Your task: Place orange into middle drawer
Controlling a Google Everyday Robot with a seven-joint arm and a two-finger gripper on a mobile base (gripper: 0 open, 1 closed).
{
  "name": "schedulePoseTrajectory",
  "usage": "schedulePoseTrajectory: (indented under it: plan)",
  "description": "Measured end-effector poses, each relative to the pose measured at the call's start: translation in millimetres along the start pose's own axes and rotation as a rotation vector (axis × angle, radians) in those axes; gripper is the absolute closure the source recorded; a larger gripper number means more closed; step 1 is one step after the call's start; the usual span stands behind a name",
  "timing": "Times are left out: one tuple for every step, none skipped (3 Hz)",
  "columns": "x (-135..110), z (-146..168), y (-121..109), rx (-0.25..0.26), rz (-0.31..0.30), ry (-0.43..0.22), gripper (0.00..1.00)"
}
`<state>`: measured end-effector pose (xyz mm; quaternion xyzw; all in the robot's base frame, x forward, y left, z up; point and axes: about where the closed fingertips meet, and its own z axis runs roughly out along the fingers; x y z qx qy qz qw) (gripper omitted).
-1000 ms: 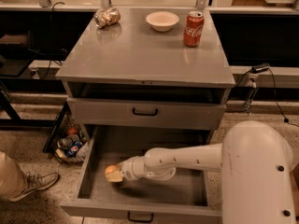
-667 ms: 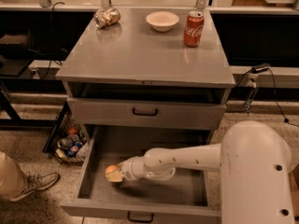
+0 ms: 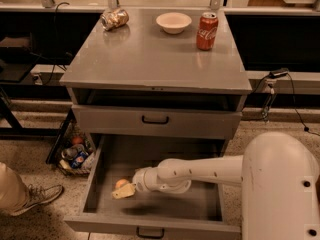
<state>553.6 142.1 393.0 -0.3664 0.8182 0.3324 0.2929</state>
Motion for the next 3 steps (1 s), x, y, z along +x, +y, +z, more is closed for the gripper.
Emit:
schedulePoseTrajectory:
  plan:
    - [-4, -25, -14, 0.032, 0.029, -0.064, 0.00]
    - [-17, -69, -21, 0.072, 0.039, -0.194, 0.00]
    - [-34, -134, -24, 0.120, 0.061, -0.377, 0.00]
